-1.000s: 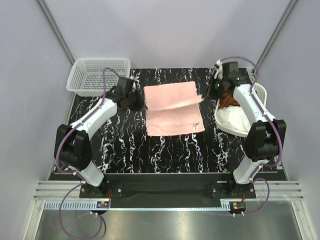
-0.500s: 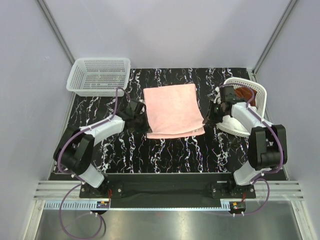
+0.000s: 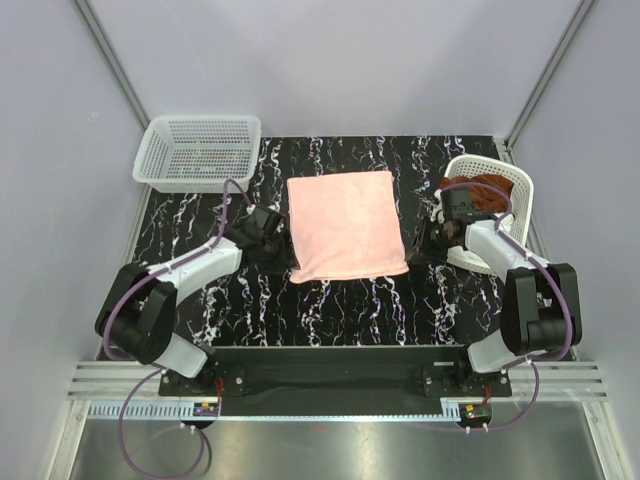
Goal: Fold and stack the towels
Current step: Fold the towel
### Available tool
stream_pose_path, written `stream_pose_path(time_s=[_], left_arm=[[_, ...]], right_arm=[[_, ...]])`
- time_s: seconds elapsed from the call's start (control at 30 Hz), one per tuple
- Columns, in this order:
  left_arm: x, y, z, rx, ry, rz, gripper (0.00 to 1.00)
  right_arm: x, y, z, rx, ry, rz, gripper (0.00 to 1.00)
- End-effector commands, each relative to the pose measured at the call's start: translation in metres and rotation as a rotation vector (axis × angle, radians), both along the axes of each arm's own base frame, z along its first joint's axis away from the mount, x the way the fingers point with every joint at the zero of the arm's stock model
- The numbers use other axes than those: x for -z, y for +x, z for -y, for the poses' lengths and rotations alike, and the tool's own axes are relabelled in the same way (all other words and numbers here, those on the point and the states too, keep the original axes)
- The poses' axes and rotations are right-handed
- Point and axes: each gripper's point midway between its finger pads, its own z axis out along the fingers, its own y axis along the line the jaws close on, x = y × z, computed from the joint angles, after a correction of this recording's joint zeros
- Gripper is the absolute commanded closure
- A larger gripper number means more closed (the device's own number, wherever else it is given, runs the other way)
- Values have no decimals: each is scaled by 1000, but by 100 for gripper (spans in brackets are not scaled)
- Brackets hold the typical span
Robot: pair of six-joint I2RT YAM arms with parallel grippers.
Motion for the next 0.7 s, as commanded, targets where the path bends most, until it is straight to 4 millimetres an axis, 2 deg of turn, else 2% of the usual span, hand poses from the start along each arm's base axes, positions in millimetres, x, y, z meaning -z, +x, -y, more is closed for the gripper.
stream_pose_path(time_s=[0.0,0.13,0.33,0.57,0.67], left_arm=[[-14,2,-6,-5,19,59,41],[-16,19,3,11,-4,80,41],[13,30,1,-2,37,3,43],[29,37,0,3,62,-24,45],[35,36,-7,-1,96,-39,53]], right_arm=[[-19,8,-4,15,38,72,64],[-13,18,-8,7,47,89,60],[-2,31,-11,13,29,77,58],[23,29,-15,15,-28,39,58],[32,27,-15,20,-60,25,59]])
